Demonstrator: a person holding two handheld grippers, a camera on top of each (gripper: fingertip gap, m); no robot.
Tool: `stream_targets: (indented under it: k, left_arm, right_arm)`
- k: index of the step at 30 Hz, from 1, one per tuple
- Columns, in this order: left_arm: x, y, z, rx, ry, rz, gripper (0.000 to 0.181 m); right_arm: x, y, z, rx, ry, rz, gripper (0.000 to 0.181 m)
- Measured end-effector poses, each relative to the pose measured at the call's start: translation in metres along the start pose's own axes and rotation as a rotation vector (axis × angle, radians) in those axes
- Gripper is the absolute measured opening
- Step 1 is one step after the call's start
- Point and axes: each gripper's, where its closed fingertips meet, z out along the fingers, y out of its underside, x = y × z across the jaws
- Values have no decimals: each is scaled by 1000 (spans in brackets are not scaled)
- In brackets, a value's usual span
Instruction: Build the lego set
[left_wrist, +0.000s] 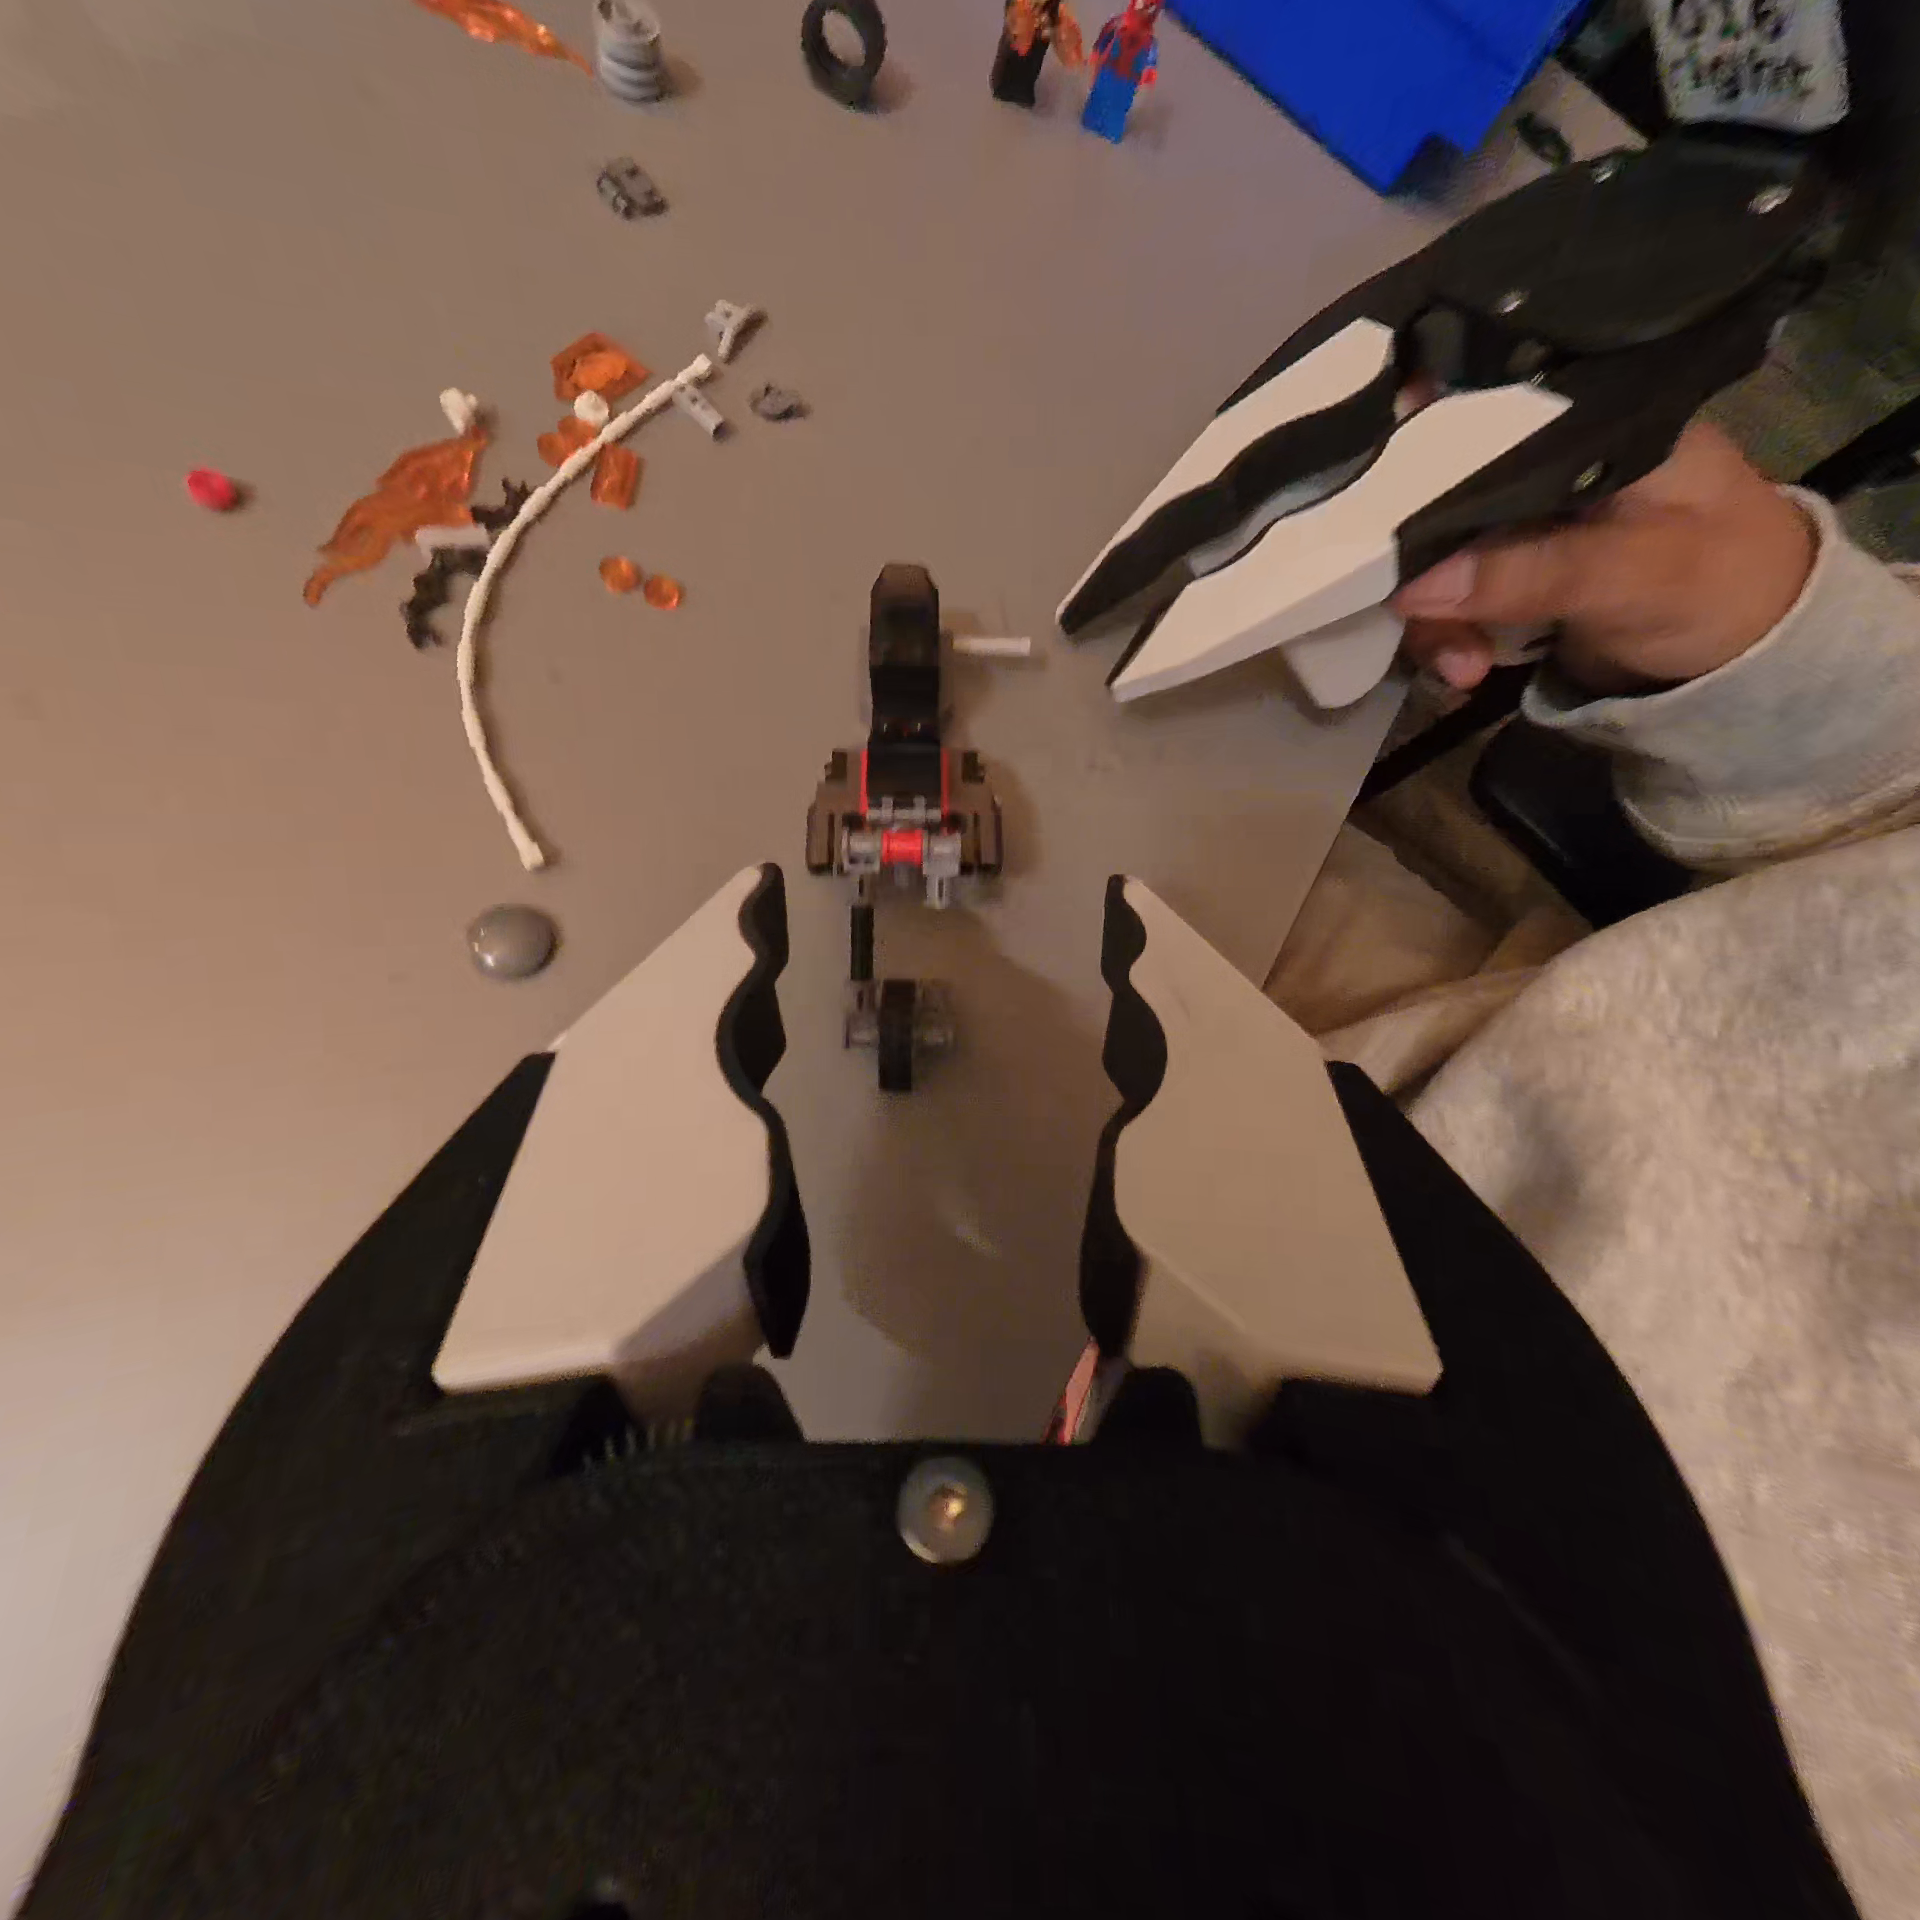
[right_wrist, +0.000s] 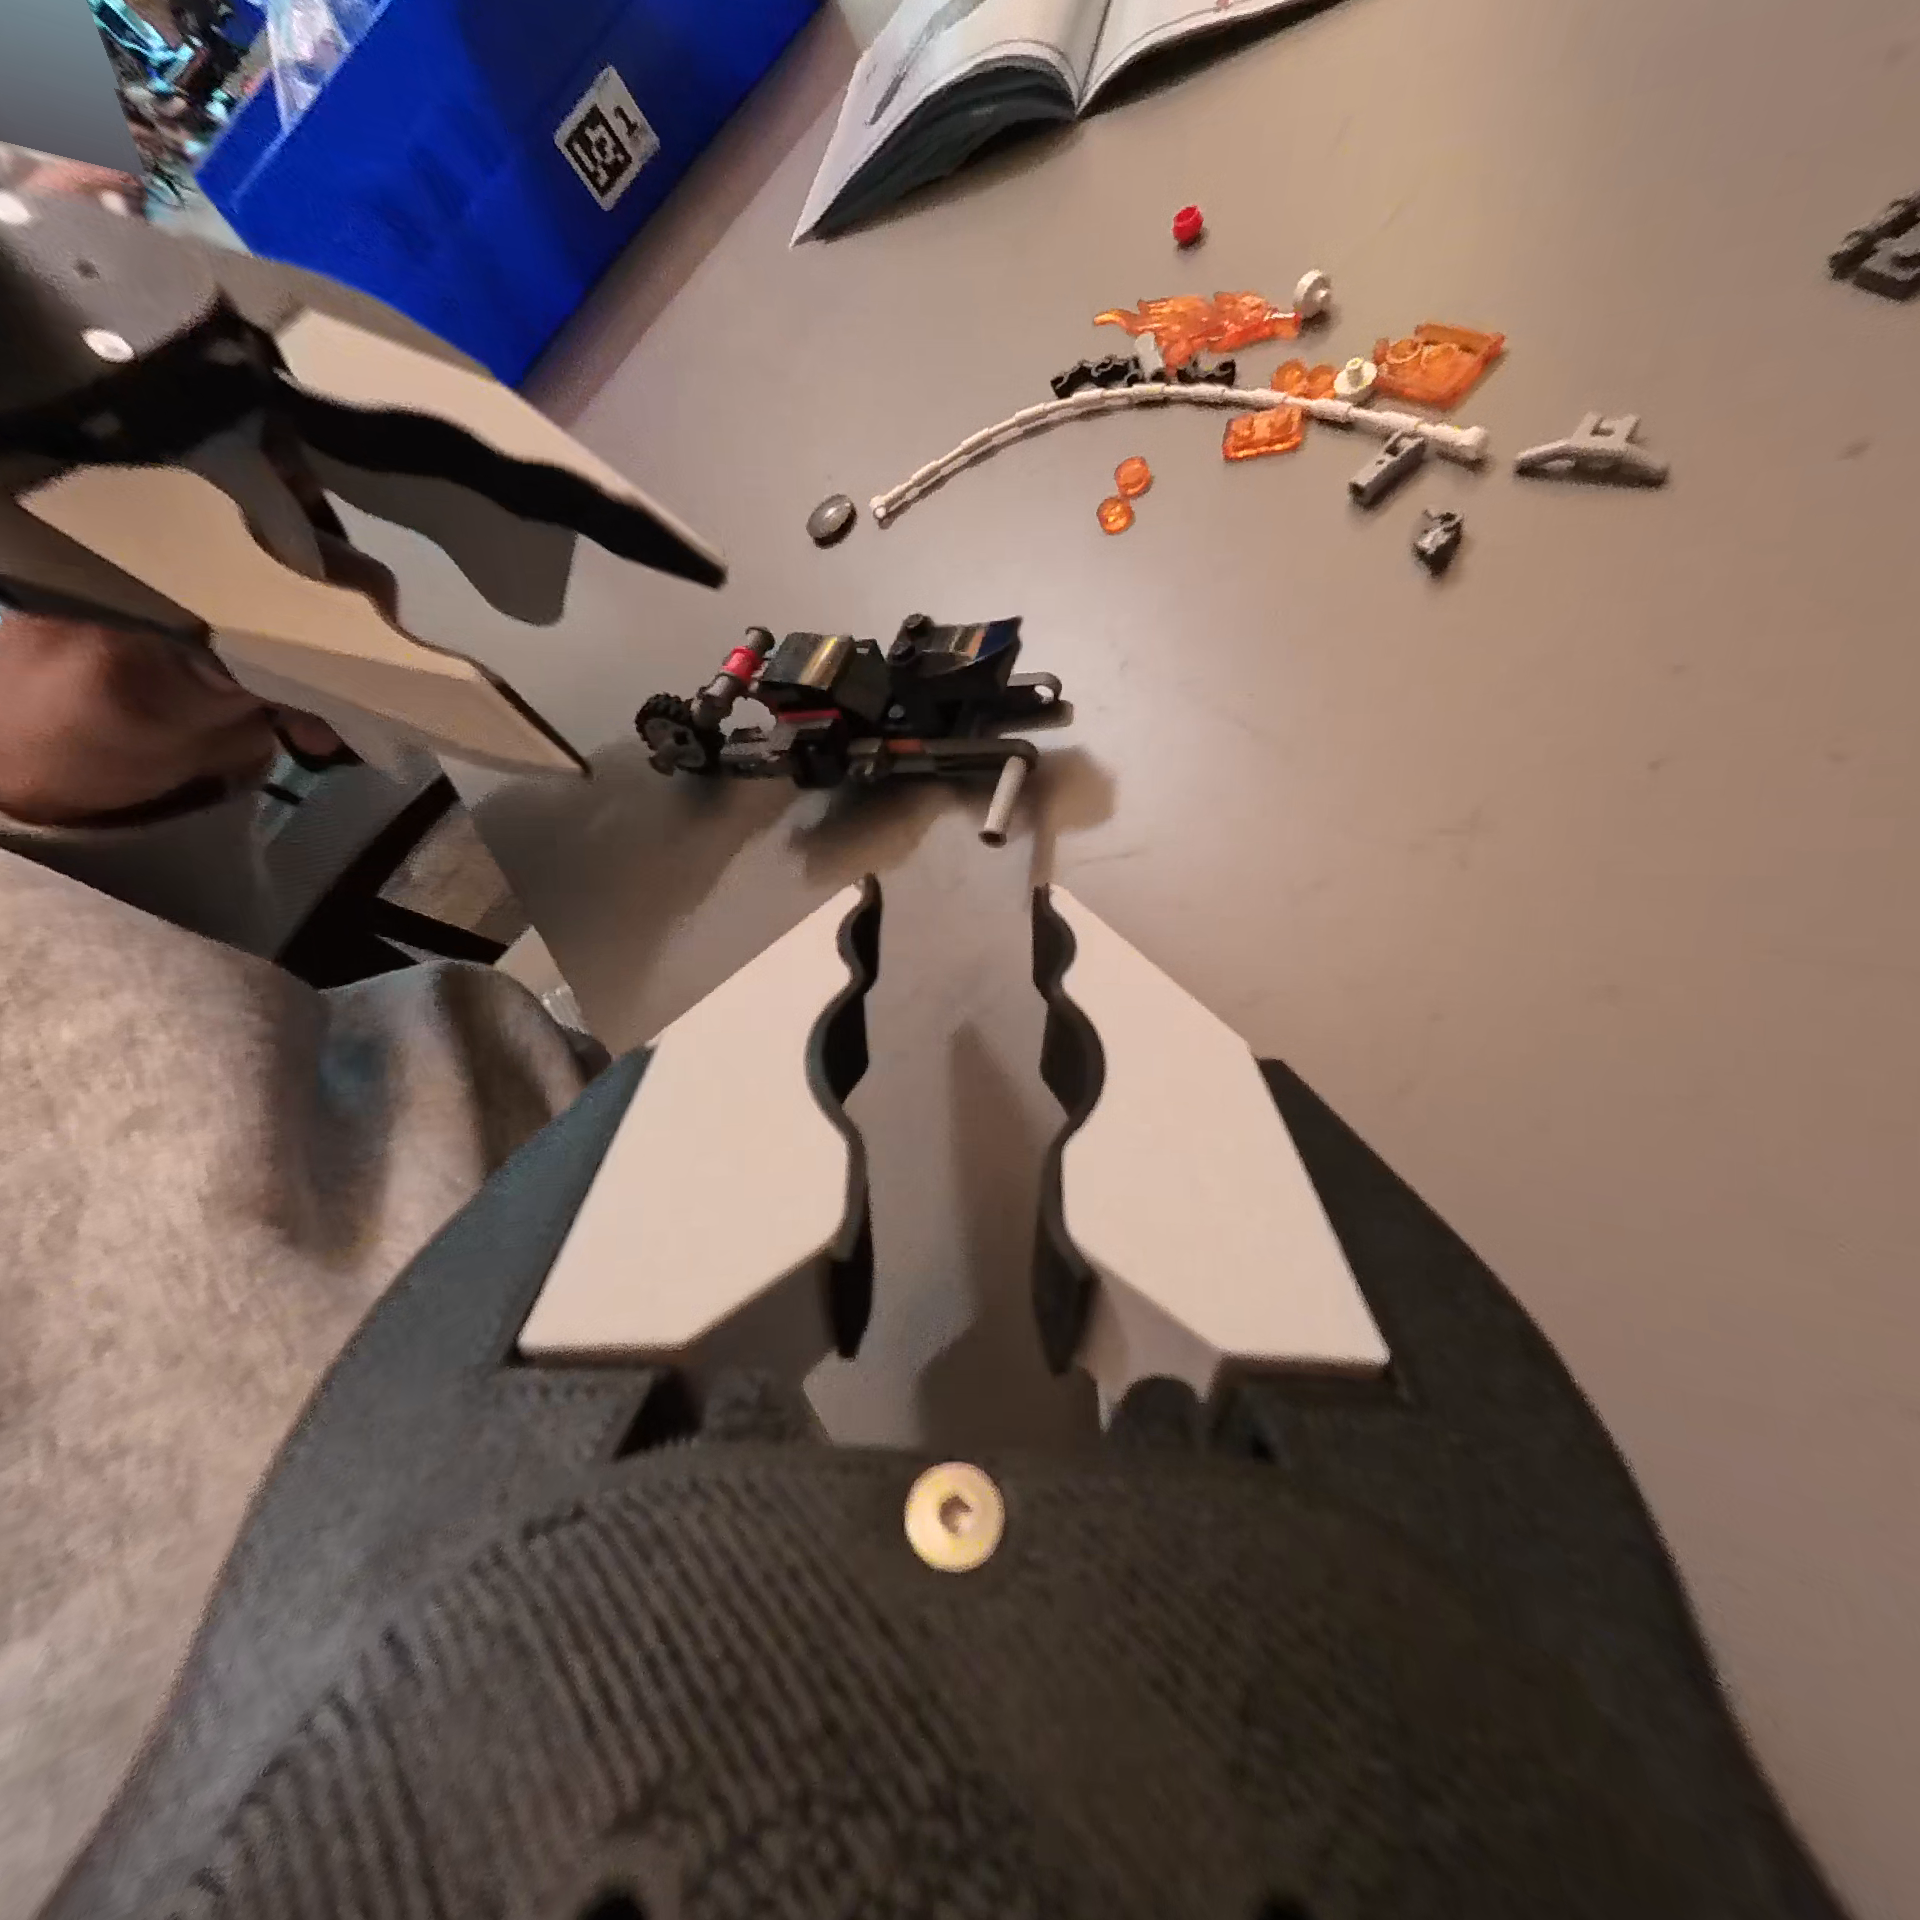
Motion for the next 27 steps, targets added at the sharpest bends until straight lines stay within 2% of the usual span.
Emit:
stream_targets:
  k: [5,7,9,11,15,21,27]
  left_arm:
    - [-12,18,12,-54,-115,5,58]
    - [-15,19,15,-76,-145,23,50]
    - [-18,22,17,-125,-164,58,34]
    - [-22,21,16,-159,-190,99,29]
    - [-18,16,20,-202,-135,150,13]
    - [-14,20,31,-307,-46,251,16]
    - [-15,11,41,-315,17,287,20]
  right_arm:
    - [2,-3,-8,34,-20,8,28]
    - [4,-3,-12,46,-9,-1,28]
    - [7,-4,-14,60,0,-1,27]
    - [8,-5,-16,75,-4,11,27]
    - [7,-8,-18,98,-28,31,27]
    - [4,-17,-23,184,-93,91,27]
    - [-5,-23,-25,255,-87,43,23]
